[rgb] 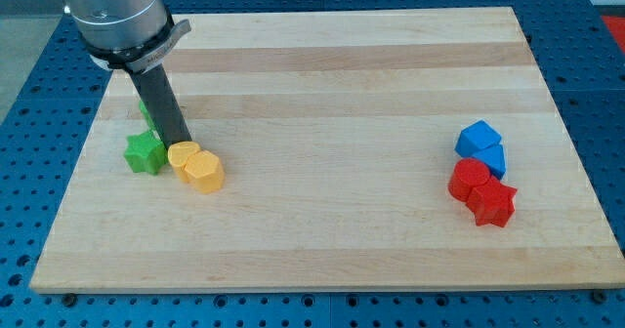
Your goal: Slide the green star to the green circle
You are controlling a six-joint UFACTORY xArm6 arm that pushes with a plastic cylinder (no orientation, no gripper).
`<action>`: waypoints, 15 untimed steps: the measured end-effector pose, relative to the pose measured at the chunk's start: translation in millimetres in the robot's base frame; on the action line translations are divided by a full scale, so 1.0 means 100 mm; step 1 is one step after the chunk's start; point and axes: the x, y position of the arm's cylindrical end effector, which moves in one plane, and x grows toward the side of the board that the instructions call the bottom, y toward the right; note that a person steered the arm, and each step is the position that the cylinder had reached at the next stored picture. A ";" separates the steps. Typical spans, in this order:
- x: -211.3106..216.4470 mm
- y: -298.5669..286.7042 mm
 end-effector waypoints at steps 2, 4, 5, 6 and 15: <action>0.49 0.00; 0.49 -0.30; 0.25 -0.30; 0.33 -0.37; 0.12 -0.68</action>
